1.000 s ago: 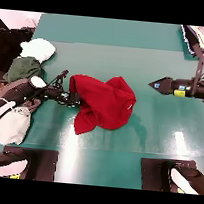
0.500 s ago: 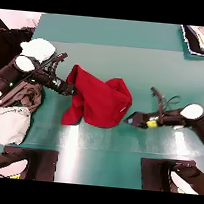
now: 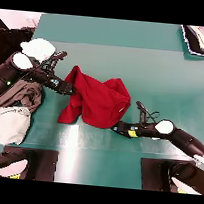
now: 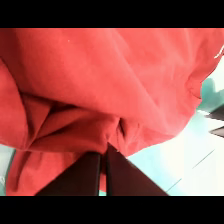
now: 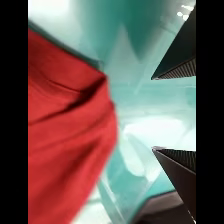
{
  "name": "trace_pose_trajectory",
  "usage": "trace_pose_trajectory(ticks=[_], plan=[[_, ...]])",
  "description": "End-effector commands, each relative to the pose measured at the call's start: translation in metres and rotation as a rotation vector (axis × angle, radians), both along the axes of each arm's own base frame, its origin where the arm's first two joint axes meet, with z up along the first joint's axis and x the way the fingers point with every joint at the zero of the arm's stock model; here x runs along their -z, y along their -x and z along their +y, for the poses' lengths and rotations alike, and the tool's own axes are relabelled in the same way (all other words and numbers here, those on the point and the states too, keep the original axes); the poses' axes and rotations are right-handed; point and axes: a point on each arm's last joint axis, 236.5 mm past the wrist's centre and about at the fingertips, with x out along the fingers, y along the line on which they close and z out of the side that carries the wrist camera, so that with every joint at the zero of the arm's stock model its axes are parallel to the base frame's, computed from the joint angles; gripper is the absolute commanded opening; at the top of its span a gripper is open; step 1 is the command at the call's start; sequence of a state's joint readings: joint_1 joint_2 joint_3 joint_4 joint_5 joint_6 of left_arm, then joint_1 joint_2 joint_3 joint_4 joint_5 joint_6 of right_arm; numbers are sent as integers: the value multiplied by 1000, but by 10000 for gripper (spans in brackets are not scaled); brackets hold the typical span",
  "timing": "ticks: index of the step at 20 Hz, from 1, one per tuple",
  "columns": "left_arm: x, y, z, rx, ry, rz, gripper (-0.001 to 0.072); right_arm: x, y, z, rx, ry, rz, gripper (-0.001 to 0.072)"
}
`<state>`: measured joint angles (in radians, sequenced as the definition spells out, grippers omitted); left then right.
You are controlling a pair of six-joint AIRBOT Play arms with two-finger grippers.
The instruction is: Fold the shirts.
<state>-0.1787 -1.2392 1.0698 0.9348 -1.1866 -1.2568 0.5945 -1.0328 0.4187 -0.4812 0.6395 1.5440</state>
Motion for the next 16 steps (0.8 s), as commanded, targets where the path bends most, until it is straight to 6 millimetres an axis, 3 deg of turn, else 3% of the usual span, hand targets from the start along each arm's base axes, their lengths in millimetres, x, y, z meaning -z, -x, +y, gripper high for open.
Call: trace_pose_trajectory(ticks=[1, 3, 4, 6, 7, 8, 9, 11, 14, 16], plan=[[0, 3, 0, 8, -3, 9, 23, 12, -26, 22, 50, 39, -45, 476], [1, 5, 1, 15, -7, 16, 23, 19, -42, 32, 59, 56, -55, 476], [1, 7, 1, 20, -7, 23, 23, 24, -48, 35, 59, 64, -49, 432], [1, 11, 1, 32, -9, 33, 23, 26, -56, 41, 30, 74, -77, 132], [-1, 12, 2, 47, -16, 25, 23, 22, -60, 43, -3, 72, -114, 20], [-5, 10, 6, 53, -30, 11, 23, 11, -64, 44, -27, 61, -148, 20], [-15, 6, 13, 51, -43, -12, 23, -3, -71, 39, -46, 58, -188, 19], [-48, -8, 35, 22, -68, -87, 23, -50, -92, 14, -56, 56, -297, 18], [-106, -22, 74, -57, -77, -204, 23, -134, -125, -56, 25, 112, -454, 17], [-137, -17, 91, -83, -85, -254, 23, -193, -136, -107, 101, 170, -567, 17]])
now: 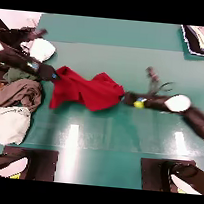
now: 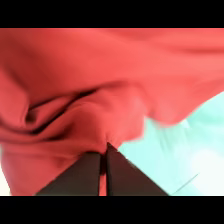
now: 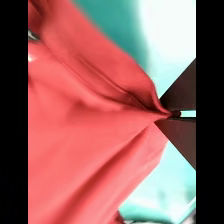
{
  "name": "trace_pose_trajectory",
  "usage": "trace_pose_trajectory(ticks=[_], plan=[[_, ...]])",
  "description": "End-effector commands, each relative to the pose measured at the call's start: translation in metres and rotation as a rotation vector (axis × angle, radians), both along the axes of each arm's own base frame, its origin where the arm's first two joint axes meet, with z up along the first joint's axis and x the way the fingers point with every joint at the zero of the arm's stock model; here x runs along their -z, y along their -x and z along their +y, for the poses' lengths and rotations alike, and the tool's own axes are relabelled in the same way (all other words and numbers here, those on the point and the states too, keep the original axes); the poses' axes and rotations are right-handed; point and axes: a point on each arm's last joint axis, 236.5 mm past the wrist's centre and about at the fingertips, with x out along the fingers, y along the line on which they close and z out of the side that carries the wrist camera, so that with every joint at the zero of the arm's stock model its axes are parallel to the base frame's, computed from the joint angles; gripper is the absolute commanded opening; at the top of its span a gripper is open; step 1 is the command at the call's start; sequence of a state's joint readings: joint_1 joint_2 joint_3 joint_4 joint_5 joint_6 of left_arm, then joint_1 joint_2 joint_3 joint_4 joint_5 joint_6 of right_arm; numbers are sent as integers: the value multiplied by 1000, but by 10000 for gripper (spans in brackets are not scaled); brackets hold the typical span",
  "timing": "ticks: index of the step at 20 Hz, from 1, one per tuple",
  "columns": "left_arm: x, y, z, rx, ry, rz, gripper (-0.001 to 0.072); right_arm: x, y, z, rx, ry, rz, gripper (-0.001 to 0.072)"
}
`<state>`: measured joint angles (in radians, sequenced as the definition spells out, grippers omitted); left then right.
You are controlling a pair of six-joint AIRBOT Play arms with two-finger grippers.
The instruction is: Fold the shirts.
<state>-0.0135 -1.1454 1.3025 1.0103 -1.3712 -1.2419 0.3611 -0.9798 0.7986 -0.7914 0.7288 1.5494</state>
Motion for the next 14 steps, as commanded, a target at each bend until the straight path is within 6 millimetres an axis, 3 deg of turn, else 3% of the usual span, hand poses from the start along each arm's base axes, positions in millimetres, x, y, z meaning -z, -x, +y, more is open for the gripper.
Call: trace_pose_trajectory(ticks=[1, 3, 5, 9, 11, 12, 14], plan=[[-50, 9, 29, -34, -26, -82, 23, -91, -6, -85, 109, 108, -171, 17], [-71, 22, 21, -7, 0, -113, 23, -146, 0, -111, 154, 132, -280, 17], [-99, 37, 5, 46, 58, -147, 23, -198, 13, -123, 174, 140, -393, 17], [-188, 77, -25, 142, 167, -339, 23, -283, 51, -133, 188, 167, -571, 17], [-230, 102, -38, 197, 211, -452, 23, -313, 65, -139, 203, 192, -626, 17], [-239, 110, -39, 203, 210, -486, 23, -320, 68, -143, 206, 210, -628, 17], [-230, 109, -38, 202, 175, -472, 22, -315, 63, -149, 189, 248, -563, 17]])
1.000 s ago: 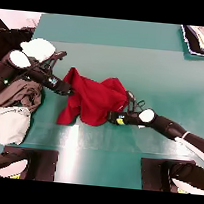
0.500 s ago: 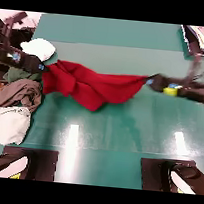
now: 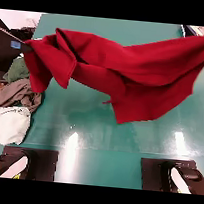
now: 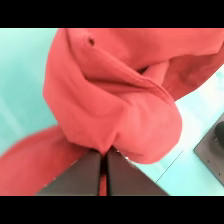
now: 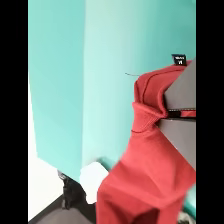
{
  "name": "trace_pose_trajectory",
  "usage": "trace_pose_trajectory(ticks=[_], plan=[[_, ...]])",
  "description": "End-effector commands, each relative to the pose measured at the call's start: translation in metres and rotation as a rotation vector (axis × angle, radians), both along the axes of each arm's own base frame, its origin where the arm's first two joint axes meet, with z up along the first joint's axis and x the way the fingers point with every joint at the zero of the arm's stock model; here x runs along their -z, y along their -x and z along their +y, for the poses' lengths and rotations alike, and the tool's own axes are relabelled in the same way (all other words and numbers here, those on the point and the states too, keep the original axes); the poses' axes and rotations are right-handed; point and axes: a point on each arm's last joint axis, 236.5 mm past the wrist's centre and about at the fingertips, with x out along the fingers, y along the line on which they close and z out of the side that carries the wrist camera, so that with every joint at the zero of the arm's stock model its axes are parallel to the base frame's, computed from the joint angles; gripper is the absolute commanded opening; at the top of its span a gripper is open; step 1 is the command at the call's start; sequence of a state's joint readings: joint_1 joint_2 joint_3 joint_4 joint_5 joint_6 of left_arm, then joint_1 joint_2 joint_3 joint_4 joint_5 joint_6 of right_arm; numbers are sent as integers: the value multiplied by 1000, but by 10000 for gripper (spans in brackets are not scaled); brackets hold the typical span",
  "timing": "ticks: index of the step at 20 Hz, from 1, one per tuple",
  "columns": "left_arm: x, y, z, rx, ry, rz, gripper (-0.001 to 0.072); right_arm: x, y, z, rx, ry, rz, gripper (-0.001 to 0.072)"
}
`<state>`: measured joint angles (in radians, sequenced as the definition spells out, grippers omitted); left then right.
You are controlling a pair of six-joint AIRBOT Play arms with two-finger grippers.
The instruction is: Fold the shirts.
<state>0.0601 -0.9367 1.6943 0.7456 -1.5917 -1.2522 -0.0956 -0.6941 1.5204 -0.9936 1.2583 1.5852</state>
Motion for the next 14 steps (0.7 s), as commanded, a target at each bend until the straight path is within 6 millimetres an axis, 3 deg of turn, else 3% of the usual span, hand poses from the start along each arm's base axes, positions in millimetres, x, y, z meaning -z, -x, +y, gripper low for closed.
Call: trace_pose_trajectory(ticks=[1, 3, 6, 8, 10, 11, 13, 14], plan=[[-3, 15, -8, 30, -19, -19, 22, 3, 6, -8, -13, 70, 103, 17], [43, 7, -14, 47, -41, 103, 23, 35, -13, -4, -61, 77, 237, 17], [150, 2, -22, 76, -80, 363, 23, 104, -46, 20, -167, 69, 439, 17], [235, -8, -8, 5, -138, 507, 23, 159, -63, 41, -236, 74, 564, 17], [309, -20, 20, -108, -245, 580, 23, 204, -77, 61, -269, 69, 643, 17], [331, -23, 27, -139, -258, 624, 23, 223, -82, 68, -276, 65, 675, 17], [354, -31, 37, -171, -245, 706, 29, 255, -82, 82, -296, 68, 739, 17], [356, -37, 43, -188, -229, 725, 228, 266, -80, 86, -309, 74, 768, 17]])
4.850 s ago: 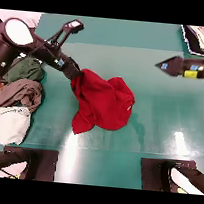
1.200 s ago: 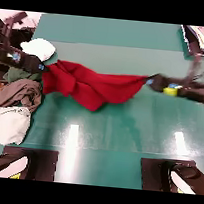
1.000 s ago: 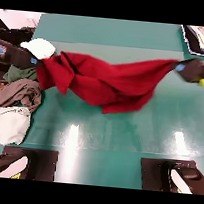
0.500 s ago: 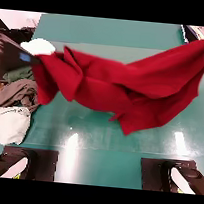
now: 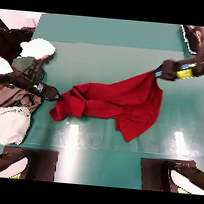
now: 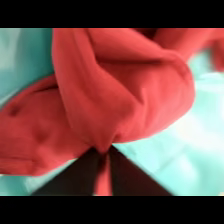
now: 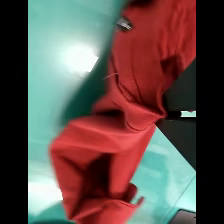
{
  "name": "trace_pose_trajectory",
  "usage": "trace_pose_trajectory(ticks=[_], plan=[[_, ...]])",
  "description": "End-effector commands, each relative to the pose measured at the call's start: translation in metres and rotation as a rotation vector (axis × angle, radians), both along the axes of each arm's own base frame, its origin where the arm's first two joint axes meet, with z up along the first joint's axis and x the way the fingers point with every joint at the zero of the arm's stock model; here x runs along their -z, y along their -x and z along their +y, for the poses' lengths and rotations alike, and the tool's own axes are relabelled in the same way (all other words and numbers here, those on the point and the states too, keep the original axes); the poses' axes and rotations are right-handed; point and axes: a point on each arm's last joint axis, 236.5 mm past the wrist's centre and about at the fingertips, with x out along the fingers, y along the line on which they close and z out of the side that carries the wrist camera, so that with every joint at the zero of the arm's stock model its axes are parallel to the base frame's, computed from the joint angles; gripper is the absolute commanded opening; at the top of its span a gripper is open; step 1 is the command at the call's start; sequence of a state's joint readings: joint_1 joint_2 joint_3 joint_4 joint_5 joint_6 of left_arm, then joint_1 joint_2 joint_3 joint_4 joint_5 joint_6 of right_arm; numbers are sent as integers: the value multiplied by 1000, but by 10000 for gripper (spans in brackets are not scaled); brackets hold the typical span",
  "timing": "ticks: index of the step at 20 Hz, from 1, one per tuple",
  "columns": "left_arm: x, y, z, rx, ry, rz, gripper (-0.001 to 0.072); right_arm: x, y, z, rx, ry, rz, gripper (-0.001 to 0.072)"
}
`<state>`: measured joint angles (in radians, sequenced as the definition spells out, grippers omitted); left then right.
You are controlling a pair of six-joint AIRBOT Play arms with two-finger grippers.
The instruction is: Fold the shirts.
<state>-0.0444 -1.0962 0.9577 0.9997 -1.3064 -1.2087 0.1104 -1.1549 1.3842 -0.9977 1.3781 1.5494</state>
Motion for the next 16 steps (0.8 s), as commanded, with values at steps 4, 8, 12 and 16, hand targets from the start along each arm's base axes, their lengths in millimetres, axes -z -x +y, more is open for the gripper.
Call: trace_pose_trajectory(ticks=[4, 8, 12, 16], plan=[[8, -21, 27, -117, 81, 94, 396, 49, -1, 25, -51, 12, 91, 17], [17, -17, 6, -37, 24, 67, 398, 32, -4, 22, -29, 0, 27, 17], [30, -22, 1, -15, -81, 25, 397, 12, 0, 20, -23, -8, -34, 18], [35, -23, 0, -18, -76, 41, 245, 4, 3, 19, -23, -11, -55, 18]])
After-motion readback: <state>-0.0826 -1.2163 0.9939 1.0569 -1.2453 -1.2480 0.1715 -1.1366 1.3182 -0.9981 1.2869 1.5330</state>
